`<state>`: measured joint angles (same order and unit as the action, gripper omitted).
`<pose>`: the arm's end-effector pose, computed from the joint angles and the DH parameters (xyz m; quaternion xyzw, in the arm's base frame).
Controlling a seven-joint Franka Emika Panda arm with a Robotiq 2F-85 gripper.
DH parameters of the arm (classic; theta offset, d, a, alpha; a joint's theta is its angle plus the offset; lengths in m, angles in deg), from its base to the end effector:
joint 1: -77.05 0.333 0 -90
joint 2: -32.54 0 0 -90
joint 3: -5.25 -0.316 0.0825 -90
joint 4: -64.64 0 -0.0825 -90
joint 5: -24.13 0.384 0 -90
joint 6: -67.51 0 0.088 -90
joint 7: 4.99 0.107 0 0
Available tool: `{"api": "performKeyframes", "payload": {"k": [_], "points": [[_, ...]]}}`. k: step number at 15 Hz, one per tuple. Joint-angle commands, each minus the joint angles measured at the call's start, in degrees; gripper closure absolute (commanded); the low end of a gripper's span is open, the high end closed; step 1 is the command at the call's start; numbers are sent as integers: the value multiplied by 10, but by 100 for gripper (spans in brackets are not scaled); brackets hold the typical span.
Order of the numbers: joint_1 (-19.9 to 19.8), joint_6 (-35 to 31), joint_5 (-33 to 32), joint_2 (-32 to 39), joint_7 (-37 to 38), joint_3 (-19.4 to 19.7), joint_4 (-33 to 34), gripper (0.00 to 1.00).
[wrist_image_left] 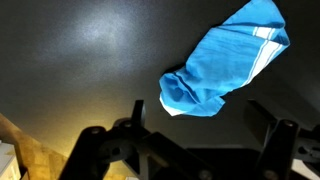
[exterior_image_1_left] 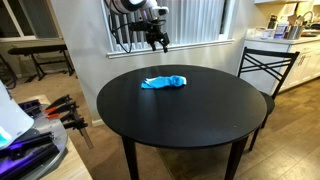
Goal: Use the towel to wipe the table
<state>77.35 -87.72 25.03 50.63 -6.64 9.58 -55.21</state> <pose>0.6094 -0.0419 0.3025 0.9883 -0.0235 0.1503 0.0144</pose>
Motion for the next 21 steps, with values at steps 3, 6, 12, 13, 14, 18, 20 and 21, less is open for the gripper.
{"api": "performKeyframes", "payload": {"k": [3,6,12,13,14,18,20,21], "points": [[-9,1,-6,0,4,-9,1,0],[-16,4,13,34,-17,-28,34,0],[32,46,-48,176,6,-29,179,0],[37,60,-54,202,8,-26,209,0],[39,74,-57,222,5,-26,236,0],[28,121,-56,307,-13,-31,351,0],[22,128,-53,348,-17,-34,407,0],[23,133,-55,371,-13,-30,439,0]]}}
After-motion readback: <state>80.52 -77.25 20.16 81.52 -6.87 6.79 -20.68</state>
